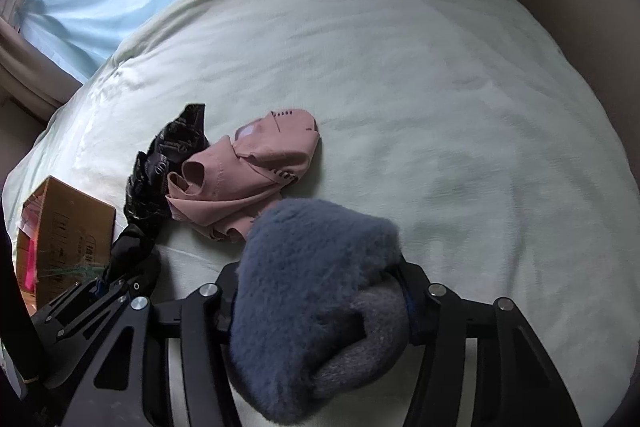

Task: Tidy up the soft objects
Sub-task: 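Grasp the black scrunchie with left tool while right tool grasps grey sock, then carry scrunchie and sock over the box and release both inside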

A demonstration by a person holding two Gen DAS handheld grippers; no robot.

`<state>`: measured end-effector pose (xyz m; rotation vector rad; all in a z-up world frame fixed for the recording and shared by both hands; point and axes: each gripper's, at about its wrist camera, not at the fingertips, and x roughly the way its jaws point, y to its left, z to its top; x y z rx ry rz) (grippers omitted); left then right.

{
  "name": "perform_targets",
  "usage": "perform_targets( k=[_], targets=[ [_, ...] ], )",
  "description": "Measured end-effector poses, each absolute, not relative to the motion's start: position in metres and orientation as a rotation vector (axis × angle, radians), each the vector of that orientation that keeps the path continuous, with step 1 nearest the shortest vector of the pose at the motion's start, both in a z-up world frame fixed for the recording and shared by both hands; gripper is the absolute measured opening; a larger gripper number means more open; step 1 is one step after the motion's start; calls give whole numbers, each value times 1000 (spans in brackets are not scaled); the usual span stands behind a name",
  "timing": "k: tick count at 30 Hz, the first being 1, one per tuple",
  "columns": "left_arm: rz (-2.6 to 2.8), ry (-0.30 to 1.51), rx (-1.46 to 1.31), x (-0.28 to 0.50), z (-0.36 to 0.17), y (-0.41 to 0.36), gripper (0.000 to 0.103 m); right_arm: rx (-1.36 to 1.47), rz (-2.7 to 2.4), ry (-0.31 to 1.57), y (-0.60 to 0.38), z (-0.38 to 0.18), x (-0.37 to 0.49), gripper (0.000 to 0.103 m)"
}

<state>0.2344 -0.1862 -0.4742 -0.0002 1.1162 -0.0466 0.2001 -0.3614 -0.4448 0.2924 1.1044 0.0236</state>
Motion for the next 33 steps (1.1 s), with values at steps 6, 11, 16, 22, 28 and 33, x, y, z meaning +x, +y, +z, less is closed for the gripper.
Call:
perform_targets(
  k=[6,11,16,22,28,33],
  targets=[
    [-88,1075,-3,228,-429,-197,17,290,17,1072,-365,-414,195,53],
    [-126,1029,-12,224,-375,-201,17,289,13,1020,-371,-367,184,53],
    [-159,975,-35,209,-315,-196,17,266,29,968,-365,-315,171,53],
    [-175,918,-72,188,-251,-178,17,239,59,895,-343,-249,150,53],
    [-143,877,-86,164,-192,-133,17,247,77,828,-314,-192,124,53],
    [-133,870,-73,150,-157,-86,17,244,91,817,-275,-154,107,53]
  ],
)
